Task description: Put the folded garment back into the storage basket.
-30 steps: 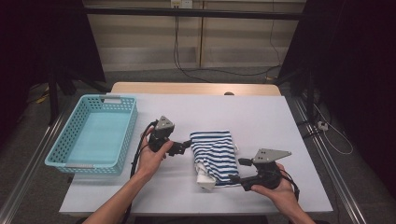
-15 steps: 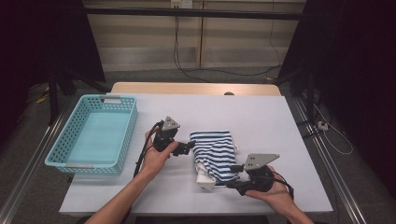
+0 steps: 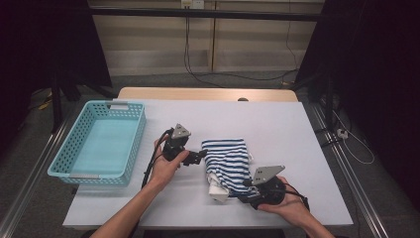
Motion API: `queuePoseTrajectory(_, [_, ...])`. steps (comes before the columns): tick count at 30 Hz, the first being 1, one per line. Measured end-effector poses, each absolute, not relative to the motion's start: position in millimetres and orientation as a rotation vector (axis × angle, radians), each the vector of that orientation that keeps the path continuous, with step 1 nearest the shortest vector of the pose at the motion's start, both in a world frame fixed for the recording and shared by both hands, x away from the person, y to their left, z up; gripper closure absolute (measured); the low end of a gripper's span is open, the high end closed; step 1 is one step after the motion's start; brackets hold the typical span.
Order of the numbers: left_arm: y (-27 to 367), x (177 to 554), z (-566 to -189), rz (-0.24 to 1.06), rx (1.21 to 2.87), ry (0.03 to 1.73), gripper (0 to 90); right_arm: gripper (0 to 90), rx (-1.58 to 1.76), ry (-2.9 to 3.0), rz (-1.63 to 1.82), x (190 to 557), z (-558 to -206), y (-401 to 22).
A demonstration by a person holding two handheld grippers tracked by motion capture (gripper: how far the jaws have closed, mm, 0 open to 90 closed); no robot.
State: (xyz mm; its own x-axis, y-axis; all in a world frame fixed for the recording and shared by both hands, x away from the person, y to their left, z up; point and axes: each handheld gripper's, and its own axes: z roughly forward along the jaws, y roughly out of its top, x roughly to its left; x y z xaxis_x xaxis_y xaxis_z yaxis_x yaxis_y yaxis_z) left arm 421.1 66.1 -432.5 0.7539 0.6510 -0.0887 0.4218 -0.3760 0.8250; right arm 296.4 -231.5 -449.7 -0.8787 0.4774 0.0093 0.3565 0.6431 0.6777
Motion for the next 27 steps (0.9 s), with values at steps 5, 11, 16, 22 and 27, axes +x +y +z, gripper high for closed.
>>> queuePoseTrajectory(5, [68, 422, -433, 0.305, 2.014, 0.823, 6.8, 48.3, 0.656, 2.707, 1.053, 299, -449, -234])
queuePoseTrajectory(11, [67, 427, -434, 0.311, 2.014, 0.847, 6.8, 62.4, 0.66, 2.677, 1.05, 302, -449, -238])
queuePoseTrajectory(16, [64, 432, -434, 0.294, 2.021, 0.866, 7.0, 74.9, 0.672, 2.657, 1.047, 301, -449, -237])
queuePoseTrajectory(22, [60, 443, -438, 0.258, 2.053, 0.876, 11.6, 81.5, 0.722, 2.648, 1.021, 299, -446, -232])
queuePoseTrajectory(27, [54, 452, -441, 0.21, 2.046, 0.902, 11.6, 81.9, 0.741, 2.661, 1.049, 299, -445, -233])
